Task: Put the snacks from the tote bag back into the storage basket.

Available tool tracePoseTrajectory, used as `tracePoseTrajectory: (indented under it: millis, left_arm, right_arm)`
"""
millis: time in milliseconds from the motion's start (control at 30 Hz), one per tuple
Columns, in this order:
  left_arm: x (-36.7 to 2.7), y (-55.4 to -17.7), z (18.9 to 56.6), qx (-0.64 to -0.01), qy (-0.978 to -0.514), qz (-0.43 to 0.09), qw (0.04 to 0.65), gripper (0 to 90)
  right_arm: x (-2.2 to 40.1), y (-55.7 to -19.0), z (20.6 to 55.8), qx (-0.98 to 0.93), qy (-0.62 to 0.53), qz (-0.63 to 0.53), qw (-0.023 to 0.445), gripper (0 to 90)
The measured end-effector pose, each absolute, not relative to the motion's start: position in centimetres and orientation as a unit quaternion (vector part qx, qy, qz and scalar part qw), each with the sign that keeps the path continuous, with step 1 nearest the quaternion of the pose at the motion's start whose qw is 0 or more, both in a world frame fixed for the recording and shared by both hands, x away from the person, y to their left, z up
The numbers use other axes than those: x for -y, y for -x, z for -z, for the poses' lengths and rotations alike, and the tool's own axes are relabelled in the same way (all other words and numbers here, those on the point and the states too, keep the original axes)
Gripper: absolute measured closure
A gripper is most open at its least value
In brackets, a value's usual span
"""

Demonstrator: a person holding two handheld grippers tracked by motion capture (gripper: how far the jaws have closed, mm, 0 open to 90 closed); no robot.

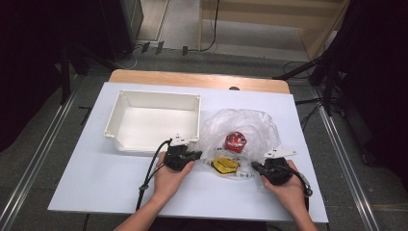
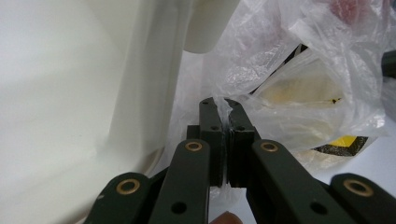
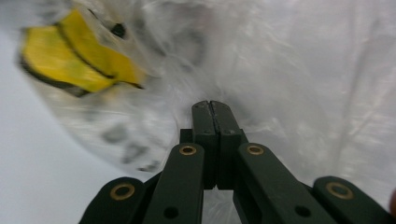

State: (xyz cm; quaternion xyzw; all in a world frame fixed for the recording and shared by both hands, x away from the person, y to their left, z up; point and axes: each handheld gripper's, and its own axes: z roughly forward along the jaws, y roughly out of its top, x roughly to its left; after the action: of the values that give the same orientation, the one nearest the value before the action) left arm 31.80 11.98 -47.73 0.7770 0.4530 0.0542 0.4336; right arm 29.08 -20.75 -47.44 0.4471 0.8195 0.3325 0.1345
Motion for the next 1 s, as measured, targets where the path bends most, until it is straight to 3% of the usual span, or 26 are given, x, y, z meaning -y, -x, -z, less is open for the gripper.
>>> tracePoseTrajectory:
  millis: [67,200,233,400,567,733,833,1000]
  left_arm:
    - [-12.0,-31.8,47.7,-0.452,-0.778,-0.055,0.433,88.6]
    - [-12.0,-31.8,47.7,-0.452,-0.777,-0.056,0.434,88.4]
    - [-12.0,-31.7,47.7,-0.452,-0.777,-0.056,0.434,88.3]
    - [-11.9,-31.7,47.7,-0.447,-0.779,-0.057,0.436,88.0]
    - [-11.8,-31.6,47.7,-0.442,-0.780,-0.059,0.440,87.6]
    - [-11.8,-31.6,47.7,-0.441,-0.780,-0.061,0.440,87.6]
    - [-11.8,-31.6,47.7,-0.441,-0.780,-0.060,0.440,87.7]
    - [-11.8,-31.5,47.7,-0.441,-0.780,-0.062,0.439,87.8]
  right_arm:
    - [21.1,-29.1,47.4,-0.815,-0.453,-0.326,0.154,88.1]
    - [21.8,-29.0,46.6,-0.782,-0.468,-0.377,0.163,50.7]
    - [21.9,-28.9,46.2,-0.775,-0.472,-0.387,0.165,45.0]
    - [22.0,-27.4,42.7,-0.729,-0.451,-0.473,0.201,38.5]
    - [20.8,-26.8,41.2,-0.700,-0.445,-0.511,0.227,44.5]
    - [19.8,-29.0,44.6,-0.714,-0.479,-0.465,0.209,61.1]
    - [19.5,-30.1,46.8,-0.737,-0.494,-0.416,0.201,75.4]
    - [19.7,-30.6,48.5,-0.753,-0.516,-0.363,0.188,88.3]
